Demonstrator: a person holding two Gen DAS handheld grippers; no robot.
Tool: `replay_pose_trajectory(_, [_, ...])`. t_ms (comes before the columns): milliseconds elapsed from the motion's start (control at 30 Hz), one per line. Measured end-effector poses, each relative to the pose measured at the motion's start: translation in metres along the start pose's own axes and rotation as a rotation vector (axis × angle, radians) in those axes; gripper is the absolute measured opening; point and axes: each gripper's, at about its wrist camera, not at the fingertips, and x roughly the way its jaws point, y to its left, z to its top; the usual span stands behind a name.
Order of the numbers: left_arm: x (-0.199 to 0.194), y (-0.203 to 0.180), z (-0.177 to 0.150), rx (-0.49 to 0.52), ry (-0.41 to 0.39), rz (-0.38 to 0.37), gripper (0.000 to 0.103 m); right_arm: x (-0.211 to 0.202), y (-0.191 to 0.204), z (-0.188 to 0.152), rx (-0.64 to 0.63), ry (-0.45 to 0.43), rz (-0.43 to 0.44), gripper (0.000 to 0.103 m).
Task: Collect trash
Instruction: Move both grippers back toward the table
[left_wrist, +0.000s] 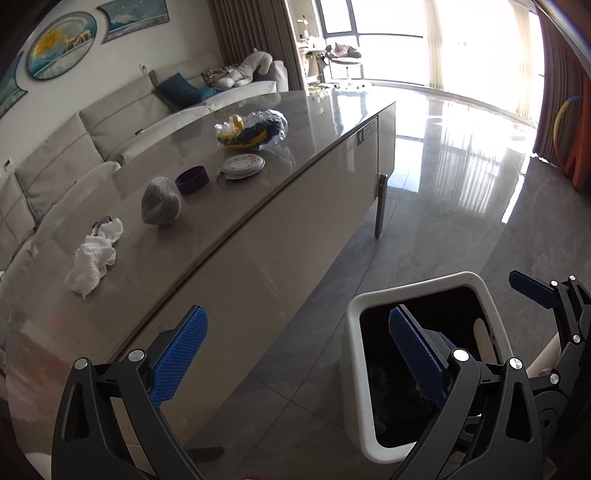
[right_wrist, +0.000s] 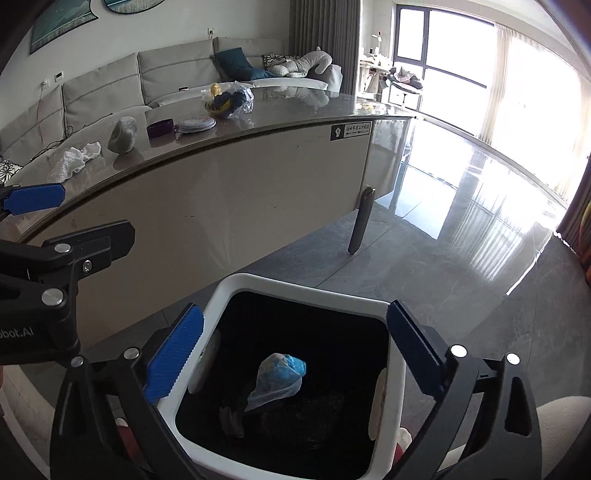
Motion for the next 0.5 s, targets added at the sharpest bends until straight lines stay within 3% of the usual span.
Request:
replay_pose_trajectory(100, [0.003,0.0,0.0,-0.006,0.008,-0.007,0.097,0.002,-0.003,-0.001,-0.009,-0.003,-0.04,0.099])
replay_pose_trajectory(500, [0.0,0.015,0.005,-0.053,-0.013,0.01,0.097,-0.014,-0.001,0.019,-0.002,-0.085,-0.025,0.099])
